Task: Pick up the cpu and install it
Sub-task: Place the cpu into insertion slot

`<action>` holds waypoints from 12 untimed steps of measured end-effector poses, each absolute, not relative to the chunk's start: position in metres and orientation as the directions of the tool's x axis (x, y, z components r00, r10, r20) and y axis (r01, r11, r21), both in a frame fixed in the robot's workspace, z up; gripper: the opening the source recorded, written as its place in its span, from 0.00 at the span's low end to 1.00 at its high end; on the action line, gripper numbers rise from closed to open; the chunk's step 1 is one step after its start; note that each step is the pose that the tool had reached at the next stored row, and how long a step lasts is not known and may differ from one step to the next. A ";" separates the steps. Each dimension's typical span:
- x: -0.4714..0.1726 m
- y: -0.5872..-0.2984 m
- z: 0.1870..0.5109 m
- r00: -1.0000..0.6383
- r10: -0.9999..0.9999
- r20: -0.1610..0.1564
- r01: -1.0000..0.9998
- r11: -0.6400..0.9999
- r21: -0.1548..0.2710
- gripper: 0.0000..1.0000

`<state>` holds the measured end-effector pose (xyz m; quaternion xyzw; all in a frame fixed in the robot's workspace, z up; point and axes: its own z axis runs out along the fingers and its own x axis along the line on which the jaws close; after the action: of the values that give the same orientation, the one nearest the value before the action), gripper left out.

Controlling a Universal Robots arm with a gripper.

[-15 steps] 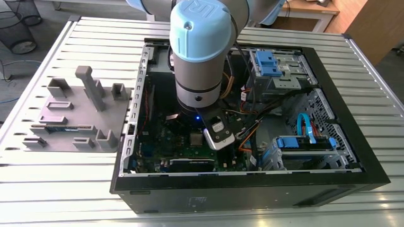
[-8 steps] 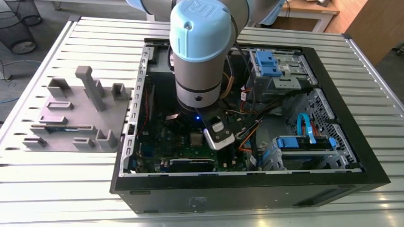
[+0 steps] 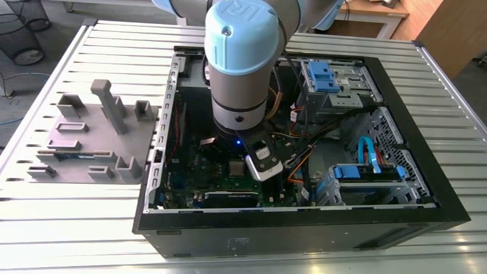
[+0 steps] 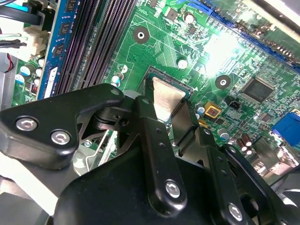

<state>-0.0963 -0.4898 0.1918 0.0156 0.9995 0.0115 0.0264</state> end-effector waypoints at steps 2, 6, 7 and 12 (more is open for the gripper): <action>-0.096 -0.490 0.192 -0.998 0.032 -0.052 0.031 0.999 0.024 0.40; -0.096 -0.490 0.192 -0.998 0.032 -0.053 0.030 0.999 0.024 0.47; -0.096 -0.490 0.192 -0.998 0.032 -0.053 0.030 0.999 0.024 0.54; -0.096 -0.490 0.195 -0.998 0.032 -0.052 0.031 0.999 0.024 0.54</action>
<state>-0.0963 -0.4898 0.1952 0.0156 0.9995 0.0114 0.0264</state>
